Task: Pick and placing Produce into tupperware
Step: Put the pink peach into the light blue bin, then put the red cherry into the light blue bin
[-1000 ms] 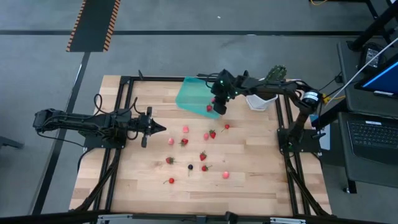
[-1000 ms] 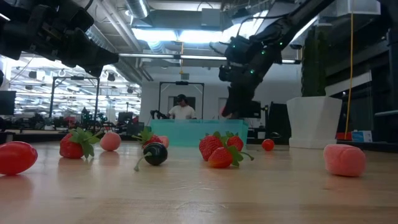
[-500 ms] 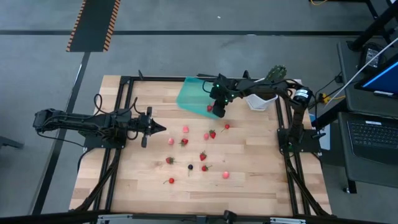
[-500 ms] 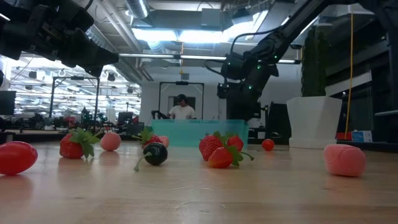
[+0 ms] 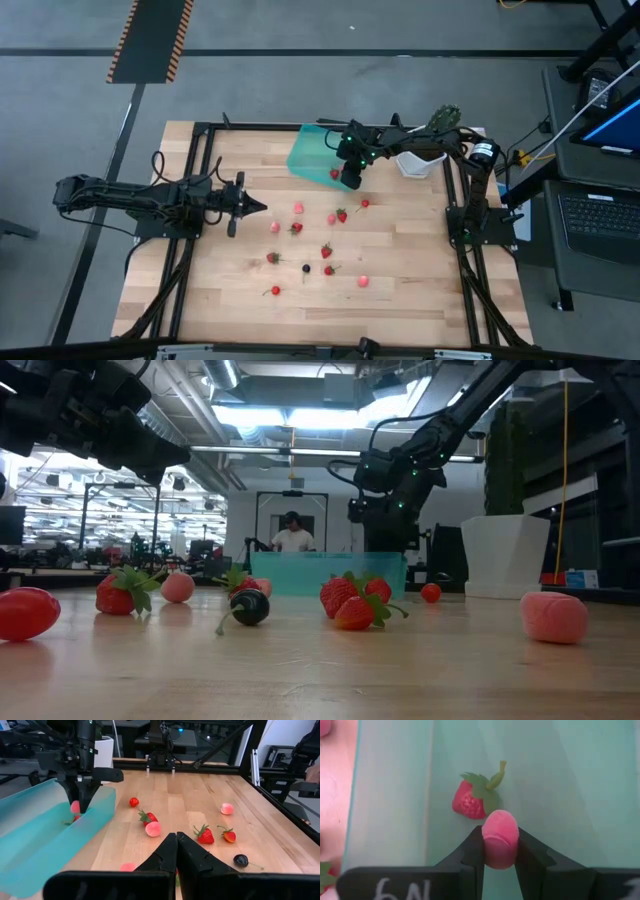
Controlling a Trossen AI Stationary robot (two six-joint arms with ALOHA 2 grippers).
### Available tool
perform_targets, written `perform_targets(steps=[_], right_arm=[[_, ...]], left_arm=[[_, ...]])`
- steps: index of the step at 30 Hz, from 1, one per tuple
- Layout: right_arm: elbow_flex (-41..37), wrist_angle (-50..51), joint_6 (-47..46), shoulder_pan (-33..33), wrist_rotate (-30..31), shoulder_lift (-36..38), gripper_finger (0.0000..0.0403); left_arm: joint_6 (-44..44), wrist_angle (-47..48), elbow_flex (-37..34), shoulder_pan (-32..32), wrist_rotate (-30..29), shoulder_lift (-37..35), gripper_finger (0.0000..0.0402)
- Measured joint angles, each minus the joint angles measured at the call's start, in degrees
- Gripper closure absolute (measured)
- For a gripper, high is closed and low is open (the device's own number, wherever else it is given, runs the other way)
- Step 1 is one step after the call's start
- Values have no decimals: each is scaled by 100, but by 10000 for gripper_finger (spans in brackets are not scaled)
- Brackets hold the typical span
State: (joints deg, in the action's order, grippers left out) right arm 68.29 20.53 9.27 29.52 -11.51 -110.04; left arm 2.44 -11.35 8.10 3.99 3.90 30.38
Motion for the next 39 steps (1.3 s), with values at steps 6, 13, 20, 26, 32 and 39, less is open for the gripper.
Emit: perform_targets(steps=[6, 13, 20, 26, 32, 39], right_arm=[[0, 6, -189, 0, -2, 0, 248], [0, 9, -277, 0, -2, 0, 234], [508, 745, -430, 0, -9, 4, 255], [992, 1316, -302, -11, -28, 9, 264], [1149, 1553, -260, -139, -77, 175, 264], [1064, 1488, -176, -290, -232, 740, 264]], left_arm=[[0, 0, 0, 0, 0, 2, 402], [-1, 0, 0, 0, 0, 0, 402], [-2, -2, 0, 0, 0, 2, 401], [0, -2, 0, 0, 0, 0, 402], [-2, 3, 0, 0, 0, 1, 401], [-1, 15, 0, 0, 0, 0, 402]])
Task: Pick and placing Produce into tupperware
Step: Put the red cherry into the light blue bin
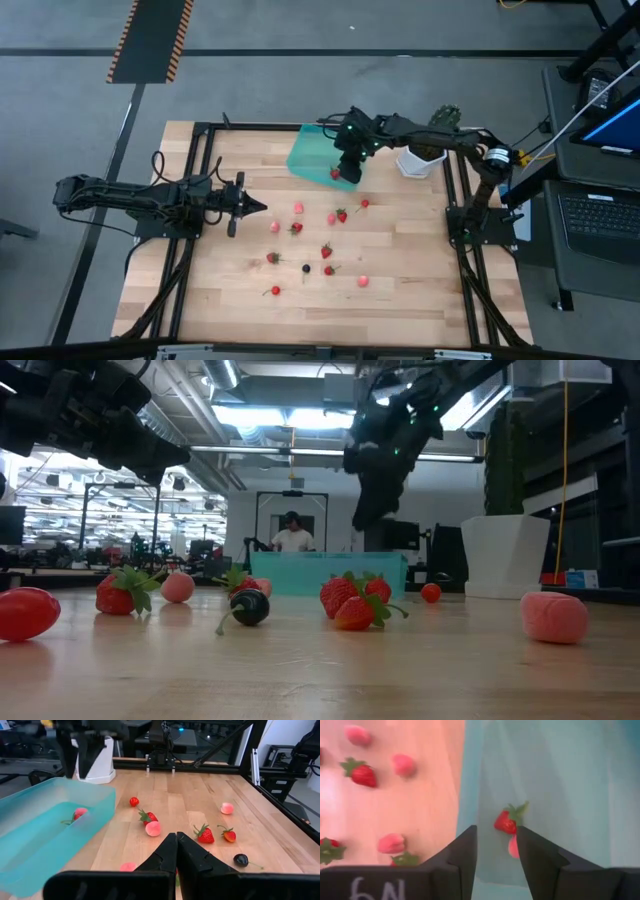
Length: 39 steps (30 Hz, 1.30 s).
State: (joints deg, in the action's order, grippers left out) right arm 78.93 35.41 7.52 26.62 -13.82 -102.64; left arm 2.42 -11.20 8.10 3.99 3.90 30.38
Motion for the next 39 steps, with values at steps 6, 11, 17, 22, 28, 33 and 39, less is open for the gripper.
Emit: perform_targets(steps=[6, 11, 17, 22, 28, 33, 39], right_arm=[[-501, -585, 29, -131, -137, 663, 268], [-1536, -1727, 21, -152, -507, 1433, 268], [-2762, -2923, -304, -184, -598, 2544, 268], [-3537, -3345, -439, -347, -733, 3301, 267], [-4205, -3431, -853, -547, -742, 3736, 267], [-4491, -3352, -878, -666, -750, 3879, 267], [-4513, -3119, -983, -683, -989, 4014, 267]], left_arm=[[-1, 7, 0, 0, 0, -1, 401], [1, 16, 0, 0, 0, 1, 401], [1, 22, 0, -2, 0, 1, 401], [6, 19, 0, -1, 0, -1, 401], [8, 11, 0, 0, 0, -1, 401], [26, 8, 0, 0, 0, -1, 401], [25, 7, 0, 0, -1, -1, 401]])
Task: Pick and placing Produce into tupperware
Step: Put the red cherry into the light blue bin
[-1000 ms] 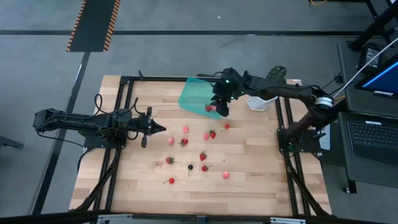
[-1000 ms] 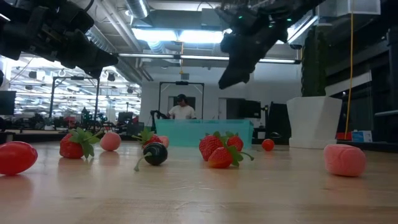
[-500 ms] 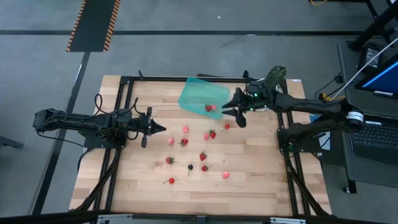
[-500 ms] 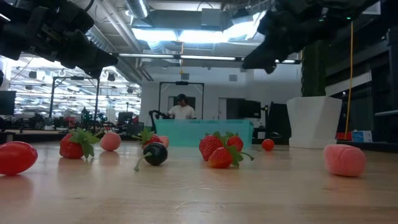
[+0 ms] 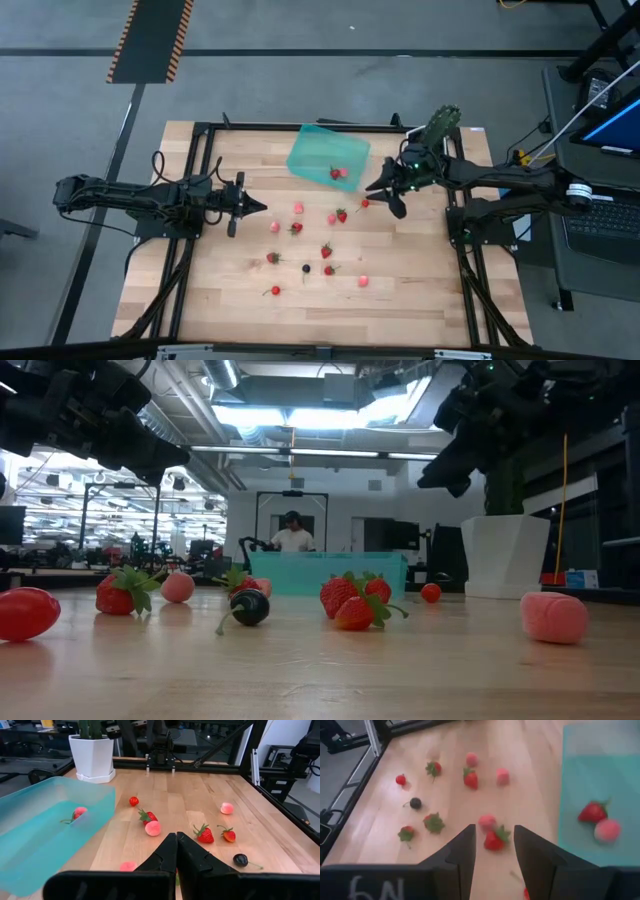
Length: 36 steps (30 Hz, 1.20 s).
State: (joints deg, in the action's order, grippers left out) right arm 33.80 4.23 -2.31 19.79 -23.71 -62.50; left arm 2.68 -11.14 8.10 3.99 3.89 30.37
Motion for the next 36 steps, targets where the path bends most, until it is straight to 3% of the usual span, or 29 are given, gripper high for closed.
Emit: perform_targets(steps=[8, 13, 27, 36], right_arm=[[0, 849, -359, 100, -23, 38, 267], [0, 811, -748, 100, 605, 35, 267], [1, 925, -630, -58, 849, -3, 267], [4, 941, -623, -338, 1147, -607, 267]], left_arm=[[17, -4, 0, 0, -1, 0, 401], [120, -7, 0, 0, -1, 0, 401], [131, -7, 0, 0, -3, 0, 401], [127, -6, 0, 0, -38, 0, 401]])
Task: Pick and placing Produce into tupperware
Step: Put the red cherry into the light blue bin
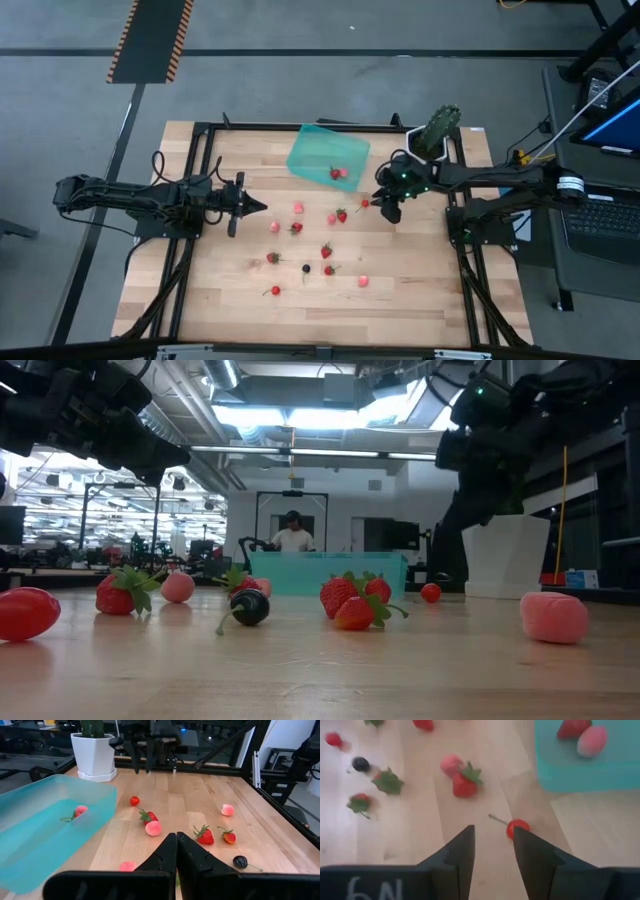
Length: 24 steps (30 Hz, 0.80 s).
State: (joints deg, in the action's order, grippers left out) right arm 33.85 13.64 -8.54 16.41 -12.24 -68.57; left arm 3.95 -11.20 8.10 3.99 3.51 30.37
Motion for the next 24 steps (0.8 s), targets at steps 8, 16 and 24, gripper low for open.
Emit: perform_targets(steps=[8, 16, 24], right_arm=[[375, 343, 491, -247, 138, -413, 267], [1280, 1511, 1433, -621, 769, -1242, 267], [1811, 1799, 2082, -621, 832, -2050, 267]], left_arm=[[-2, 2, 0, 0, -4, 0, 401], [-2, 6, 0, 0, -4, 0, 401], [-4, 13, 0, 0, -4, 2, 401]])
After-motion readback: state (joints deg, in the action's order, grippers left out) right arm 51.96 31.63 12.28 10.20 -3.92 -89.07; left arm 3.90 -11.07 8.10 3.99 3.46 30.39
